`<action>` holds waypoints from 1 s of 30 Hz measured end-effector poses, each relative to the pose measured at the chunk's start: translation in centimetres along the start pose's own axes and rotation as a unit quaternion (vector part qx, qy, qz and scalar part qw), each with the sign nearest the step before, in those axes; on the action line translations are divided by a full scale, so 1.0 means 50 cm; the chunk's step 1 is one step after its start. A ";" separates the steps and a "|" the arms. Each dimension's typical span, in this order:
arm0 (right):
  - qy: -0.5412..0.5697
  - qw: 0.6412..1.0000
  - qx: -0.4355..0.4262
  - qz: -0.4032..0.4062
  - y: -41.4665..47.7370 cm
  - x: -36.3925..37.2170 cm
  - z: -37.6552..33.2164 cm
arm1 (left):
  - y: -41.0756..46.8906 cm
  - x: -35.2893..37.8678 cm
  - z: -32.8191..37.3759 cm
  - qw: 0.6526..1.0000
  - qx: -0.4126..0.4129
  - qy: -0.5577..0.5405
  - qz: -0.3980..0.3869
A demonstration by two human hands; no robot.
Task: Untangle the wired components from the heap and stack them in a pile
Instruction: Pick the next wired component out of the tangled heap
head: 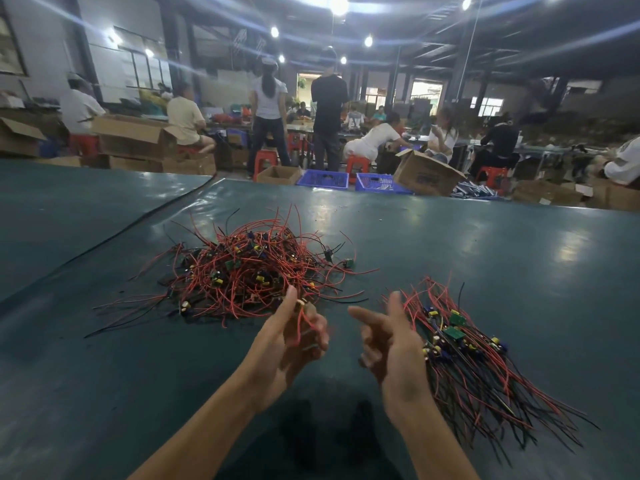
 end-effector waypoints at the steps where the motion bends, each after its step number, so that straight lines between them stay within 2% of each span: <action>1: -0.045 0.999 0.003 -0.009 -0.005 0.012 0.006 | 0.001 0.006 -0.004 0.999 -0.023 0.018 -0.033; 3: -0.099 0.995 0.001 -0.028 -0.015 0.034 0.017 | 0.004 0.020 -0.010 0.992 -0.076 0.058 -0.077; 6: -0.105 0.994 -0.005 -0.029 -0.023 0.048 0.021 | 0.008 0.022 -0.016 0.987 -0.106 0.084 -0.082; 11: -0.038 0.999 0.012 -0.003 -0.023 0.045 0.017 | -0.002 0.001 -0.032 0.992 -0.118 -0.007 -0.045; 15: 0.021 1.000 0.005 0.015 -0.027 0.045 0.010 | -0.009 0.006 -0.038 0.997 -0.061 -0.009 -0.055; 18: 0.003 0.999 -0.025 0.026 -0.032 0.050 0.009 | -0.011 0.019 -0.045 0.999 0.004 0.020 -0.047; 23: -0.031 0.998 -0.050 0.012 -0.028 0.056 0.022 | -0.006 0.018 -0.036 0.987 0.065 0.142 0.036; 27: -0.028 0.999 -0.024 0.026 -0.018 0.047 0.028 | -0.005 0.009 -0.015 0.974 0.109 0.190 0.051; 30: -0.003 0.999 0.020 0.050 -0.011 0.039 0.032 | -0.002 0.010 -0.008 0.967 0.127 0.220 0.030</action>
Point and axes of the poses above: each hand's wrist, its own y-axis towards the middle knuckle, its own x-axis out of the palm, z = x × y, the point moved 3 cm from there along y, towards the middle knuckle, and after that the axes turned 9 degrees about x, right-handed, at the moved point
